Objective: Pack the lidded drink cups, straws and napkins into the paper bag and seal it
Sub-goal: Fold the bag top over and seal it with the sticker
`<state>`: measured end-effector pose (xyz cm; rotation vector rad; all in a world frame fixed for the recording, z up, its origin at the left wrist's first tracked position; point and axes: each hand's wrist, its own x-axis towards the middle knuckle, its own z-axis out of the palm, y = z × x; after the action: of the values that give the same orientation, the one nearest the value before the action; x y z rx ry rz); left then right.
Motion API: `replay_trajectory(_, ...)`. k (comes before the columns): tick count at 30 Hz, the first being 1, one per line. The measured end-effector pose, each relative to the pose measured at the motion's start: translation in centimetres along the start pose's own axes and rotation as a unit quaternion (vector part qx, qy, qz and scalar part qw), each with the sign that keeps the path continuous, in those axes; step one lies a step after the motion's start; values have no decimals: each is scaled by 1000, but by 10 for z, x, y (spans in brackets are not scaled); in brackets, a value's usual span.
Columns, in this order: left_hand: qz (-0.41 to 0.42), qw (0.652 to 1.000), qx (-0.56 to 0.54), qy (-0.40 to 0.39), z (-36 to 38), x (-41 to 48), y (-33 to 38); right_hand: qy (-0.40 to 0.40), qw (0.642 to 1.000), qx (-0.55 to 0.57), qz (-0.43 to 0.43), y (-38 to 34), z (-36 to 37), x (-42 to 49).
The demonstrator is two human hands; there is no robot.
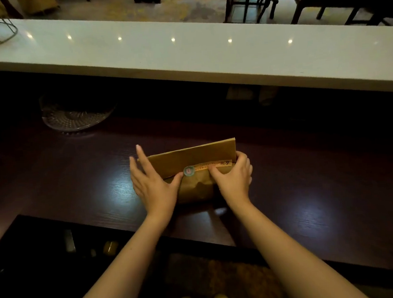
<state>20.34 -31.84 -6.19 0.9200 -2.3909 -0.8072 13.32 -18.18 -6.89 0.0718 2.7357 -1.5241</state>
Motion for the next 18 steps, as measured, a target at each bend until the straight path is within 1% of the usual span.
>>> replay_trajectory(1,27,999,29,5,-1,-1,2,15,1000,-5,2,-2,3,-3)
replay_trajectory(3,105,989,100,12,-2,-1,7,31,999,-11,4,-3,11,-8)
replay_trajectory(5,194,967,167,2,-4,5,12,39,999,-7,11,-3,15,-11)
replay_trajectory(6,228,955,188,-9,-3,10,16,44,999,-5,14,-3,16,-11)
replay_trajectory(8,269,941,200,-42,-1,21,25,48,999,1,21,-4,17,-11)
replay_trajectory(11,300,936,165,-77,0,27,35,41,998,26,39,-4,15,-8)
replay_trajectory(14,304,941,125,-76,-3,27,34,18,997,49,53,-5,11,-6)
replay_trajectory(18,294,937,172,-76,1,26,35,2,995,76,65,-6,6,-6)
